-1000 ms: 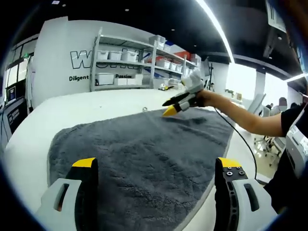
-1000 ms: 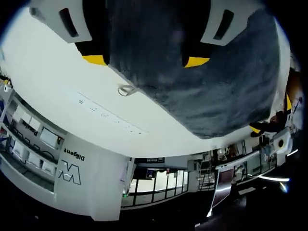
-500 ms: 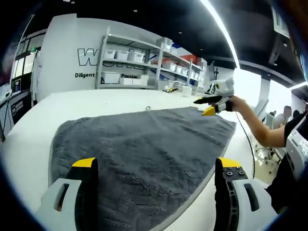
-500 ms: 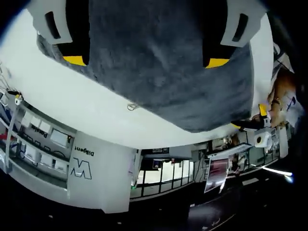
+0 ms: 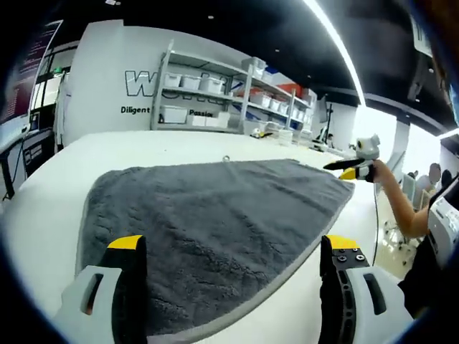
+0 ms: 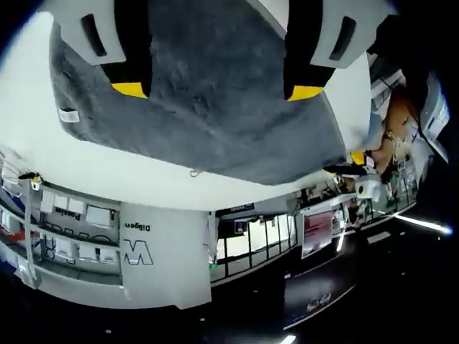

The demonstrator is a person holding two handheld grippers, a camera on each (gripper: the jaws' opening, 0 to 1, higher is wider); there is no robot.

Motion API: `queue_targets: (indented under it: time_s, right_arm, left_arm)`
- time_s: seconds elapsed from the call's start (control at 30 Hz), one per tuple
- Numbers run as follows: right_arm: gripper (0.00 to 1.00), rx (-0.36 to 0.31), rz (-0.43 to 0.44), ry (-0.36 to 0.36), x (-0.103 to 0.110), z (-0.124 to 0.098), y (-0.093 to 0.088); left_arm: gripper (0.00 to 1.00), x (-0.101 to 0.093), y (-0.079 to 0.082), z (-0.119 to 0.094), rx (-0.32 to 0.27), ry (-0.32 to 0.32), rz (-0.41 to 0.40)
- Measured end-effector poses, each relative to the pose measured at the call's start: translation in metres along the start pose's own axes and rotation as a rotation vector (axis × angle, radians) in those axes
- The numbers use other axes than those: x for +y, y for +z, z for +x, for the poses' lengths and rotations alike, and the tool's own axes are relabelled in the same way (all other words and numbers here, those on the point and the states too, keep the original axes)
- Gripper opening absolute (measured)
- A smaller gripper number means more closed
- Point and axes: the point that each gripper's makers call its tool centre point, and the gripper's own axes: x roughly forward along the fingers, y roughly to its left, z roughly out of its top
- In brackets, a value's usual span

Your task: Open the folded towel by lifting each exposed corner and separating the folded layers until the towel lies flat within the target outline without major curled edges

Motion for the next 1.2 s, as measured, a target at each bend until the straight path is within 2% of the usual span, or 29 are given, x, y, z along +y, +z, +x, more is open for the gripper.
queue_targets:
  time_s: [0.07,0.13,0.2,0.33,0.4,0.6,0.97,1.13,1.2]
  right_arm:
    - [0.50,0.005,-0.016,-0.015,-0.001,-0.006,-0.008]
    - [0.31,0.001,-0.015,-0.012,0.001,-0.009,-0.012]
    - [0.28,-0.003,0.005,0.005,0.004,-0.011,-0.015]
    - [0.22,0.030,-0.013,0.035,0.015,-0.011,-0.026]
    - [0.21,0.045,0.001,0.051,0.017,-0.010,-0.031]
    - [0.20,0.120,0.019,0.102,0.026,-0.007,-0.051]
    - [0.16,0.107,0.055,0.122,0.027,-0.013,-0.053]
    - [0.18,0.106,0.025,0.119,0.031,-0.015,-0.053]
    - [0.23,0.095,0.013,0.113,0.031,-0.015,-0.051]
  left_arm:
    - [0.91,0.001,-0.001,0.000,-0.002,-0.001,-0.017]
    - [0.90,0.003,-0.002,0.002,-0.006,0.005,-0.038]
    - [0.89,0.006,-0.004,0.005,0.003,0.023,-0.041]
    - [0.81,0.016,-0.006,0.007,0.007,0.070,-0.011]
    - [0.77,0.016,-0.008,0.007,0.014,0.069,-0.009]
    - [0.77,0.015,-0.015,0.003,0.028,0.054,-0.031]
    - [0.74,0.019,-0.017,-0.004,0.005,0.046,-0.052]
    - [0.71,0.023,-0.019,-0.010,-0.005,0.046,-0.069]
    - [0.70,0.024,-0.018,-0.011,-0.013,0.045,-0.074]
